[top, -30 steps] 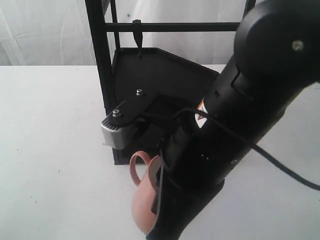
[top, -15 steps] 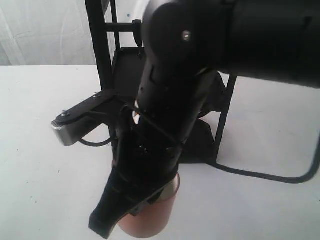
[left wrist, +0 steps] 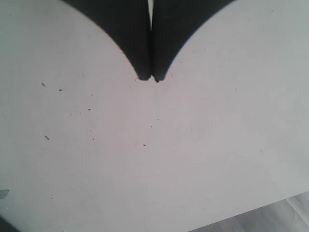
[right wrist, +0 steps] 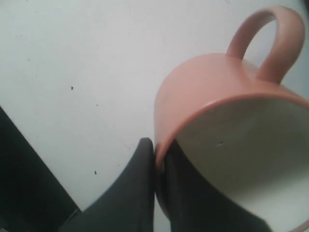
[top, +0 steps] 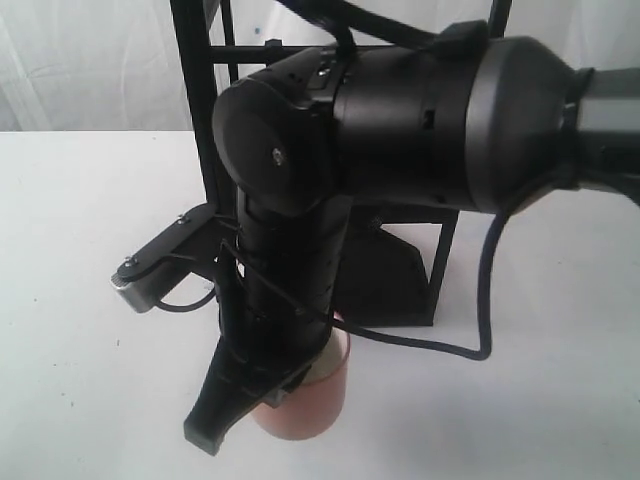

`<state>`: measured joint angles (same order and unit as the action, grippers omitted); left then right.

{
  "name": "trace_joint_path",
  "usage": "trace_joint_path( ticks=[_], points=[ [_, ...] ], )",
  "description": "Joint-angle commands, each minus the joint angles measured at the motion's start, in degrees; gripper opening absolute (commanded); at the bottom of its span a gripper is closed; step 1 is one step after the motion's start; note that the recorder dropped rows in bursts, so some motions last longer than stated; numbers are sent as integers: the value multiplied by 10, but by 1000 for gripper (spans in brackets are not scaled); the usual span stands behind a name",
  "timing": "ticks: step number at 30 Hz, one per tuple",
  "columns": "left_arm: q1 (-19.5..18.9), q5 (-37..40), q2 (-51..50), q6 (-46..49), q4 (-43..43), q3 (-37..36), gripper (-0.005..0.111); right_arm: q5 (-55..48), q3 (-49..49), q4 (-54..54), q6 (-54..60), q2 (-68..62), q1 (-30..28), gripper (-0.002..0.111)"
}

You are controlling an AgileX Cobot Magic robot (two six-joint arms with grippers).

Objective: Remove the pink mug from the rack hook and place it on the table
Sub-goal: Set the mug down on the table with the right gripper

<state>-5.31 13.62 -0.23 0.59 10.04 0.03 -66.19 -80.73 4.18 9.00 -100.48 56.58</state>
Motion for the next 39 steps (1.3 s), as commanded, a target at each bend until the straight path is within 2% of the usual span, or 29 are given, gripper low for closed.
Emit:
trace_joint_path(
  ticks=[1, 14, 39],
  points=[
    [0, 0, 2, -6, -4, 0, 0, 40, -5, -4, -3, -2, 1, 0],
    [0, 0, 2, -6, -4, 0, 0, 80, -5, -38, -18, -50, 0, 0],
    [0, 0, 2, -6, -4, 0, 0, 76, -5, -42, -18, -70, -1, 0]
  ],
)
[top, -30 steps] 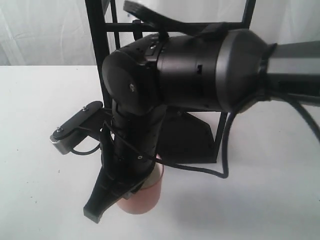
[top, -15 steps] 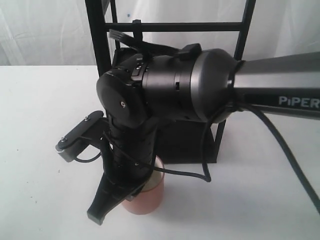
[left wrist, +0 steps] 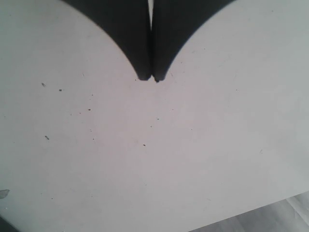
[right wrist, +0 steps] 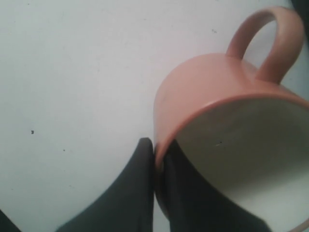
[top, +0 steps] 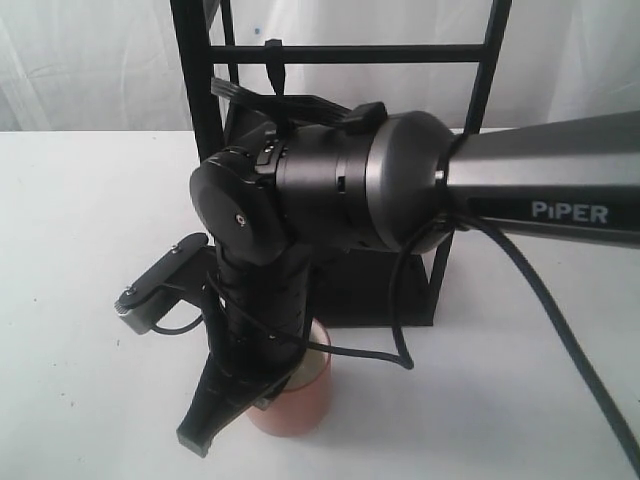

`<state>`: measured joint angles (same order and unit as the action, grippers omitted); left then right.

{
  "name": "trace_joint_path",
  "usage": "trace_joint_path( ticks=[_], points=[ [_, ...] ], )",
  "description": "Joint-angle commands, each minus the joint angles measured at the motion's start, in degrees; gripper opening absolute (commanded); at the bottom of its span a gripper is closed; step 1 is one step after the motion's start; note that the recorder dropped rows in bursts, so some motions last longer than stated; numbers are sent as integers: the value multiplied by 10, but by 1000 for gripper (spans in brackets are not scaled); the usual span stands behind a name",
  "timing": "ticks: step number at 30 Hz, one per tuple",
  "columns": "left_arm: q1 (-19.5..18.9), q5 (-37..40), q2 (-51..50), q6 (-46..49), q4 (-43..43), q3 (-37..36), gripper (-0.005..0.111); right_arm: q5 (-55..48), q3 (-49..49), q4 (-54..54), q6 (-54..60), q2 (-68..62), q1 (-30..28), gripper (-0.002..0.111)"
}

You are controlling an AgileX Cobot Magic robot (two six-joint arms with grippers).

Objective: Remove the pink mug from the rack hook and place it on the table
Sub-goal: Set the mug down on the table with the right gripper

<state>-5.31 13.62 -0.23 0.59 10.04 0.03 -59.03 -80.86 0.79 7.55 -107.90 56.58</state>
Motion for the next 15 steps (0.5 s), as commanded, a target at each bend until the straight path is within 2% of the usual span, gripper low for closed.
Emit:
trace_joint_path(
  ticks=[1, 8, 15],
  points=[
    [0, 0, 2, -6, -4, 0, 0, 4, -3, -8, -4, 4, -1, 0],
    [0, 0, 2, -6, -4, 0, 0, 4, -3, -8, -4, 4, -1, 0],
    [0, 0, 2, -6, -4, 0, 0, 7, -3, -8, -4, 4, -1, 17]
  ],
)
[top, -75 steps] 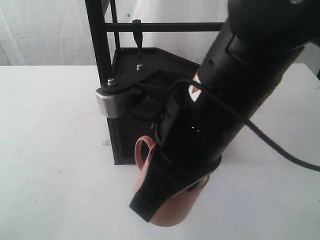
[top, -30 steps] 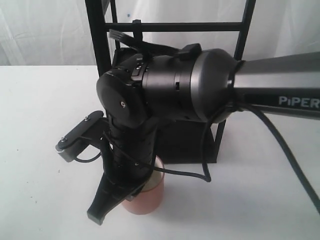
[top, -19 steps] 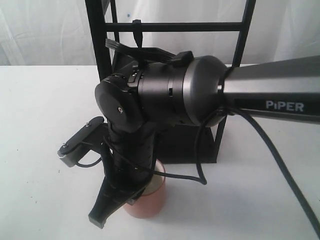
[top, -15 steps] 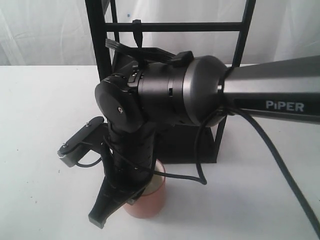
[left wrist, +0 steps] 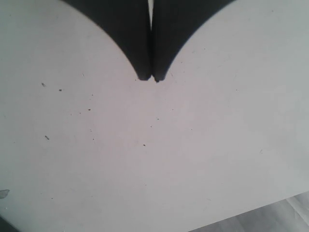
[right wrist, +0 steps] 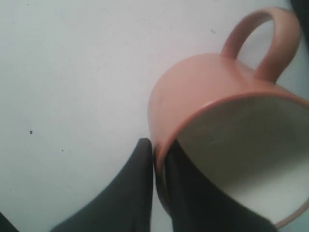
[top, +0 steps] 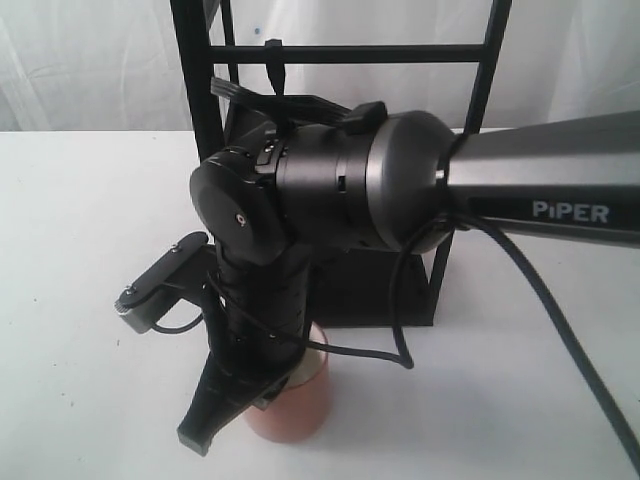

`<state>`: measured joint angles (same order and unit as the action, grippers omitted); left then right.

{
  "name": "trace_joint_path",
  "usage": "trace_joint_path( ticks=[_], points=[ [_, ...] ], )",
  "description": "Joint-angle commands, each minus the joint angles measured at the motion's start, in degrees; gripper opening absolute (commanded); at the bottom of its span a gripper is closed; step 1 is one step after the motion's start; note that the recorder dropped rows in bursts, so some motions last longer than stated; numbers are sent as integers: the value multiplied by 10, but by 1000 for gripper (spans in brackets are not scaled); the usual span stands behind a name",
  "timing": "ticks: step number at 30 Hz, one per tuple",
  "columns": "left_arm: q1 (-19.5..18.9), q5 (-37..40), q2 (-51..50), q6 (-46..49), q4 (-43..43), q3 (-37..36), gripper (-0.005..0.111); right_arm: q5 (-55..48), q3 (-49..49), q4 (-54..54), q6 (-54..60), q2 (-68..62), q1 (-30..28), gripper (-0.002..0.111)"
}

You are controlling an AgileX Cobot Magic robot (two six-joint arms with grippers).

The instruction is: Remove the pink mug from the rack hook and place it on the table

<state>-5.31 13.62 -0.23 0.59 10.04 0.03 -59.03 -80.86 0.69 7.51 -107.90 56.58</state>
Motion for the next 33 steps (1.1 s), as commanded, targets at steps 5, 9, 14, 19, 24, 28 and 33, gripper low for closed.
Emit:
trace_joint_path(
  ticks=[5, 9, 14, 19, 24, 28, 33],
  points=[
    [0, 0, 2, -6, -4, 0, 0, 13, -3, -7, -22, 4, -1, 21],
    [0, 0, 2, -6, -4, 0, 0, -4, -4, -7, -31, 14, -1, 21],
    [0, 0, 2, -6, -4, 0, 0, -30, -4, -29, -31, 68, -1, 18],
    [0, 0, 2, -6, -4, 0, 0, -91, -4, -113, -31, 145, -1, 13],
    [0, 0, 2, -6, -4, 0, 0, -109, 24, -222, -31, 217, -9, 7],
    [0, 0, 2, -6, -4, 0, 0, -109, 68, -231, -26, 270, -75, 0],
    [0, 0, 2, -6, -4, 0, 0, -109, 136, -235, -17, 317, -220, 0]
  ],
)
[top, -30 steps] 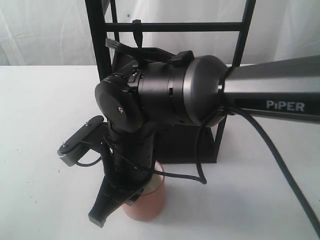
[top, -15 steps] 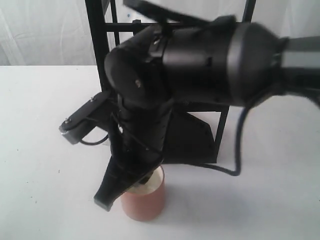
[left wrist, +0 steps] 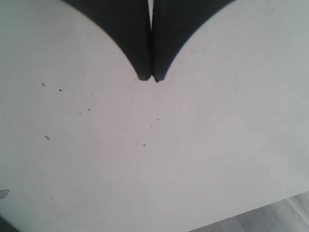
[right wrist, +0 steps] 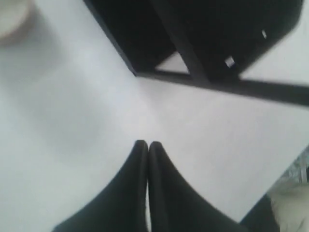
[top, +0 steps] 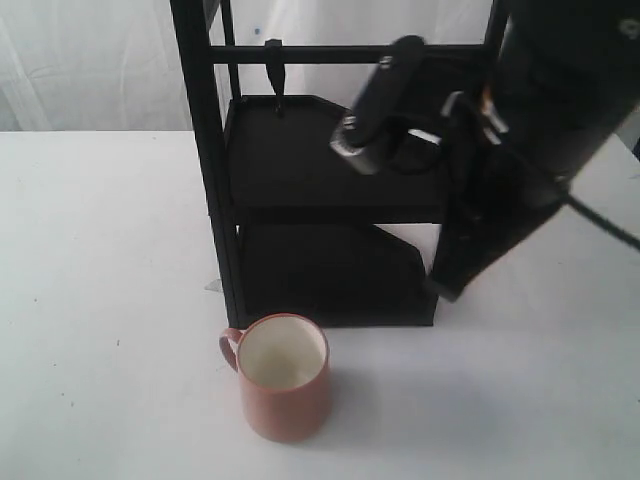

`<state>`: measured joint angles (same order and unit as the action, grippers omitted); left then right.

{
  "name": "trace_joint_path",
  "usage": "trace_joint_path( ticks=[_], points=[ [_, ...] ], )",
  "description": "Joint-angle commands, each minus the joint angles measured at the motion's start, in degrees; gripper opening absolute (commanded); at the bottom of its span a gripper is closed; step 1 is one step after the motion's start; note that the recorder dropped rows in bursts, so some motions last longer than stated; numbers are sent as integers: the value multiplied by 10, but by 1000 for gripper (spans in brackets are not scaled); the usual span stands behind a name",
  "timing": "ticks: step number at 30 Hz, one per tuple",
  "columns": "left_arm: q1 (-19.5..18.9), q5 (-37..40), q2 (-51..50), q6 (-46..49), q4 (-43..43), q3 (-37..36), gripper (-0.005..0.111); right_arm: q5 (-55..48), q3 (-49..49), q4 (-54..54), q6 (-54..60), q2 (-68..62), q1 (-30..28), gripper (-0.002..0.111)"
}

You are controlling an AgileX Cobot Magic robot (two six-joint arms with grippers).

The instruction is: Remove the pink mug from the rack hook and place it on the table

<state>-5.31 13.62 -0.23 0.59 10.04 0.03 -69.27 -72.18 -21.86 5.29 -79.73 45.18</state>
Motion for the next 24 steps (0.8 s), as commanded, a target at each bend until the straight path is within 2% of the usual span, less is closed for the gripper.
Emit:
trace_joint_path(
  ticks=[1, 6, 8, 10, 13, 18, 21, 24],
  points=[
    [0, 0, 2, -6, -4, 0, 0, -7, 63, -5, 0, 45, -144, 0],
    [0, 0, 2, -6, -4, 0, 0, -7, 131, -3, -69, 54, -313, 0],
    [0, 0, 2, -6, -4, 0, 0, -7, 161, -4, -145, 58, -357, 0],
    [0, 0, 2, -6, -4, 0, 0, 44, 201, -3, -229, 66, -384, 0],
    [0, 0, 2, -6, -4, 0, 0, 132, 274, -1, -310, 87, -389, 0],
    [0, 0, 2, -6, -4, 0, 0, 211, 342, 80, -319, 166, -389, 0],
    [0, 0, 2, -6, -4, 0, 0, 339, 388, 181, -216, 252, -385, 0],
    [0, 0, 2, -6, -4, 0, 0, 371, 418, 251, -145, 342, -377, 0]
  ],
)
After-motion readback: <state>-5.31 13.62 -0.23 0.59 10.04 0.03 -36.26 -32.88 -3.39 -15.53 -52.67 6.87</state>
